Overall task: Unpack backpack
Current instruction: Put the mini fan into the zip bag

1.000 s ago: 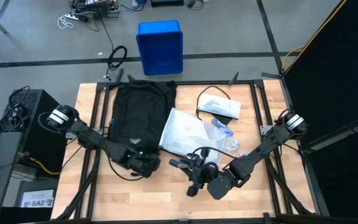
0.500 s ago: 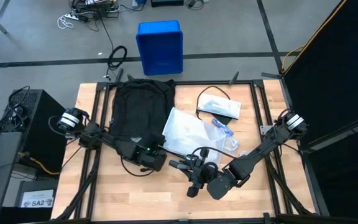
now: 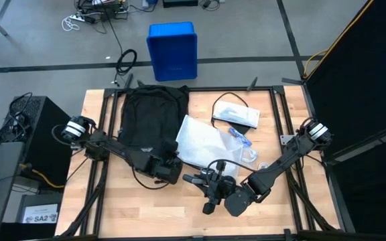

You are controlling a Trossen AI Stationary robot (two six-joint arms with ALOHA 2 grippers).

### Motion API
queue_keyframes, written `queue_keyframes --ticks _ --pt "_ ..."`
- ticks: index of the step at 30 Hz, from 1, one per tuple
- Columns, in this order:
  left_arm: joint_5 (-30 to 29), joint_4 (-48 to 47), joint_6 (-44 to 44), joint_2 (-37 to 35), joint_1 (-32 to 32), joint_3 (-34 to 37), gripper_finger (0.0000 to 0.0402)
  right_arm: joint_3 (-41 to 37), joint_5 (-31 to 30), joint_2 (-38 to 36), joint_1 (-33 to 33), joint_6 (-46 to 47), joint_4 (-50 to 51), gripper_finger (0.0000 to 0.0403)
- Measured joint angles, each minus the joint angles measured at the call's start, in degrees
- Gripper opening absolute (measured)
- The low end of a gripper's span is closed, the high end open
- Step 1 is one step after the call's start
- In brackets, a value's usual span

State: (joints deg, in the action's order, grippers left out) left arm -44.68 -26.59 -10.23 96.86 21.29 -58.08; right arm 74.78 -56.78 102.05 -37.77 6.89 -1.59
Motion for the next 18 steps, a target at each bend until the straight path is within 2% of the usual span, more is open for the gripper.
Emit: queue_keyframes --ticks 5,8,15,18 --pt "1.1 -14.8 9.9 0.0 1.8 -11.5 0.0000 0.0 0.7 -1.8 -1.9 -0.6 -1.3 0.0062" --pt "4.6 -22.7 15.0 0.0 2.5 -19.1 0.0000 0.0 1.5 -3.5 -3.5 -1.9 -2.7 0.0062" --pt "18.7 -34.3 18.3 -0.3 2.5 -35.0 0.0000 0.0 3.8 -7.7 -6.9 -6.6 -6.8 0.0062" --pt "27.4 -36.5 18.2 -1.5 1.9 -40.9 0.0000 0.0 4.5 -9.5 -8.2 -10.0 -9.3 0.0062"
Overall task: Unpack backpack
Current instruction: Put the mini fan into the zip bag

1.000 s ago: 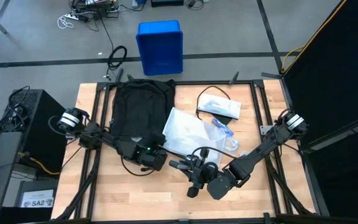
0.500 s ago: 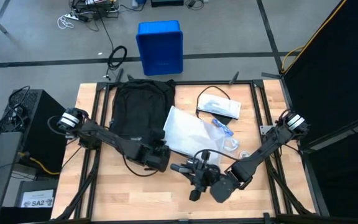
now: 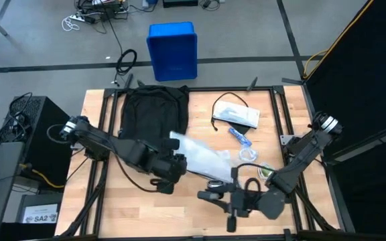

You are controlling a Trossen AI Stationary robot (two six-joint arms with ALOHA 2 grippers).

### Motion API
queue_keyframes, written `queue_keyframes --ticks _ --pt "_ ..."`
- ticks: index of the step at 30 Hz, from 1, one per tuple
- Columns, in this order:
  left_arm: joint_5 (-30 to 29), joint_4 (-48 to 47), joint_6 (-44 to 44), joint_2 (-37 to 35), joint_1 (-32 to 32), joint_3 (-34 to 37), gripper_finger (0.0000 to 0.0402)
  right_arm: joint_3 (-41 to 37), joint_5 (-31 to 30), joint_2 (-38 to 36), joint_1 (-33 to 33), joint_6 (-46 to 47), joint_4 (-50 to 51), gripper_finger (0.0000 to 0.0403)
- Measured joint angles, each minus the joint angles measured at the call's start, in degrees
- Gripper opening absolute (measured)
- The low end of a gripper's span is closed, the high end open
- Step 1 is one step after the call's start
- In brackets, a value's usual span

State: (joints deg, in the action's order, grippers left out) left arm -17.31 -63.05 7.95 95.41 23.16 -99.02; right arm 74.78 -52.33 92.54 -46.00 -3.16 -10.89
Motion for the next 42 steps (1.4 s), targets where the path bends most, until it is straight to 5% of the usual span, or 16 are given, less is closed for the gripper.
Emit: queue_keyframes --ticks 5,11,17,23,28,35,42 --pt "9.6 -0.6 3.1 -4.2 -2.4 -4.9 0.0000 0.1 0.0 -3.9 -1.9 -5.5 -3.5 0.0062" --pt "12.4 0.1 6.9 -9.0 -6.7 -0.9 0.0000 0.1 0.0 -5.6 -2.0 -7.6 -3.6 0.0062" --pt "21.6 16.3 6.9 -13.2 -11.9 16.1 0.0000 0.1 0.0 -5.6 -0.4 -6.6 -1.0 0.0062" --pt "23.0 34.4 7.3 -18.9 -13.1 34.7 0.0000 0.1 0.1 -5.6 1.7 -2.1 4.3 0.0062" --pt "28.4 44.8 10.8 -24.3 -16.1 42.3 0.0000 0.0 1.1 -5.7 4.7 -1.0 6.0 0.0062" --pt "28.5 45.9 18.2 -30.1 -13.0 40.9 0.0000 0.0 2.6 -5.8 7.5 -2.0 7.3 0.0062" --pt "19.4 49.2 24.0 -33.1 -9.2 39.2 0.0000 0.0 3.0 -6.4 9.5 -4.0 8.2 0.0062"
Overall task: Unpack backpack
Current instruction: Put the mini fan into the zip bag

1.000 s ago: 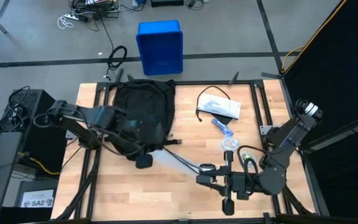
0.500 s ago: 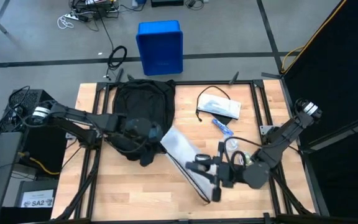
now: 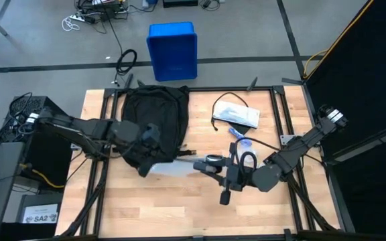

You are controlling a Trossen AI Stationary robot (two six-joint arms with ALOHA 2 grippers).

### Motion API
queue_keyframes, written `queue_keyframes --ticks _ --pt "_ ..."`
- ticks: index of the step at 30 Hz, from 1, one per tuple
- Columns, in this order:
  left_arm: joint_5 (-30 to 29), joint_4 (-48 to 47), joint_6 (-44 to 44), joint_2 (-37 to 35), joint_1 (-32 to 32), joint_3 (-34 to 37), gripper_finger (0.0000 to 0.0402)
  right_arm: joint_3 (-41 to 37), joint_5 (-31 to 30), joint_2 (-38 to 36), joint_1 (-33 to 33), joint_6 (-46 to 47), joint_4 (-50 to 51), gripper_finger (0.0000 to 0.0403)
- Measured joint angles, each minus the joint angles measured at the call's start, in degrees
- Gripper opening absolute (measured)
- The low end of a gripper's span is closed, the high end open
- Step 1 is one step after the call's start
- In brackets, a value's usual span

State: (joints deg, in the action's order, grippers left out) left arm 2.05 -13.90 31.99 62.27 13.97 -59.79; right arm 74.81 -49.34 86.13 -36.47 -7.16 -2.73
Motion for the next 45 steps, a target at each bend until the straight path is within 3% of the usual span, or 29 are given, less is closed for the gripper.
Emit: queue_keyframes --ticks 8,18,27,35,41,45 --pt "-7.8 0.5 0.8 -0.5 1.4 1.9 0.0000 0.0 0.0 -1.2 -0.5 -2.5 -0.2 0.0062" --pt "-21.4 4.8 -10.1 -0.5 11.8 13.1 0.0000 0.0 0.1 -1.4 -0.2 -1.3 2.7 0.0062" --pt "-25.3 14.0 -9.5 -0.5 12.8 23.8 0.0000 -1.3 11.5 -1.0 5.8 6.9 4.1 0.0062" --pt "-29.1 15.5 -23.5 -0.5 13.2 21.4 0.0000 -1.9 12.2 -1.1 7.1 6.8 2.9 0.0062" --pt "-29.6 15.9 -31.4 -0.5 13.6 19.0 0.0000 -1.8 12.1 -1.4 7.1 6.3 2.0 0.0062" --pt "-33.0 15.1 -33.8 -0.4 14.6 19.0 0.0000 -1.8 12.6 -1.4 7.1 9.2 4.2 0.0062"
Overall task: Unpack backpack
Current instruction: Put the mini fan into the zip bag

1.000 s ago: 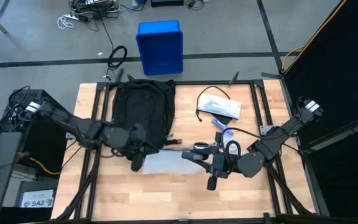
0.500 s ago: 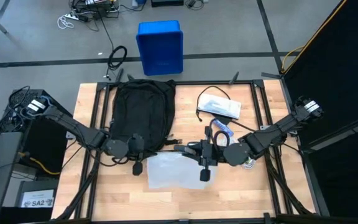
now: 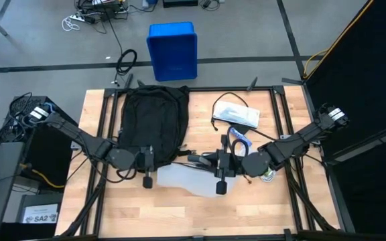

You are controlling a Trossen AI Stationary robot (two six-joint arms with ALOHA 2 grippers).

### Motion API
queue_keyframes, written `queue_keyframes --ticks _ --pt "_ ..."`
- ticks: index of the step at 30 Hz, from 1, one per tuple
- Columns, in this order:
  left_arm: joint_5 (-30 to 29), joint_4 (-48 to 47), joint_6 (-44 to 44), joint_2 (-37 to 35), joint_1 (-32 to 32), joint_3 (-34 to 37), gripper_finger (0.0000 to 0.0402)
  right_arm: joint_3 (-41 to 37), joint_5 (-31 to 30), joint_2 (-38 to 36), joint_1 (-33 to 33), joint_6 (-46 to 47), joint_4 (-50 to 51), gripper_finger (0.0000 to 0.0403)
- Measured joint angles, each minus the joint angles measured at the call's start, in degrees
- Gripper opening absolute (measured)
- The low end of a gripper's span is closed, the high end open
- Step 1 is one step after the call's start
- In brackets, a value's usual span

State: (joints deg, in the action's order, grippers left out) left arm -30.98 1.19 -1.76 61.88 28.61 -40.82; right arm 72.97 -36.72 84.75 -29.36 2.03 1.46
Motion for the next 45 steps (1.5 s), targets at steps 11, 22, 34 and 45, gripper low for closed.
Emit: queue_keyframes --ticks 11,22,34,45 --pt "-3.2 5.1 -10.9 0.8 1.1 0.0 0.0000 0.0 1.4 0.3 -0.9 2.5 -0.4 0.0062" --pt "-3.1 6.0 -16.0 0.7 2.3 0.0 0.0000 0.0 0.9 0.4 -0.6 4.4 1.0 0.0062" --pt "-3.1 8.3 -20.3 0.7 2.3 -0.1 0.0000 0.0 2.1 1.1 -0.9 8.6 2.2 0.0062" --pt "-4.6 8.3 -20.2 0.7 2.3 -0.1 0.0000 0.0 7.9 4.3 -1.5 15.0 1.4 0.0062"
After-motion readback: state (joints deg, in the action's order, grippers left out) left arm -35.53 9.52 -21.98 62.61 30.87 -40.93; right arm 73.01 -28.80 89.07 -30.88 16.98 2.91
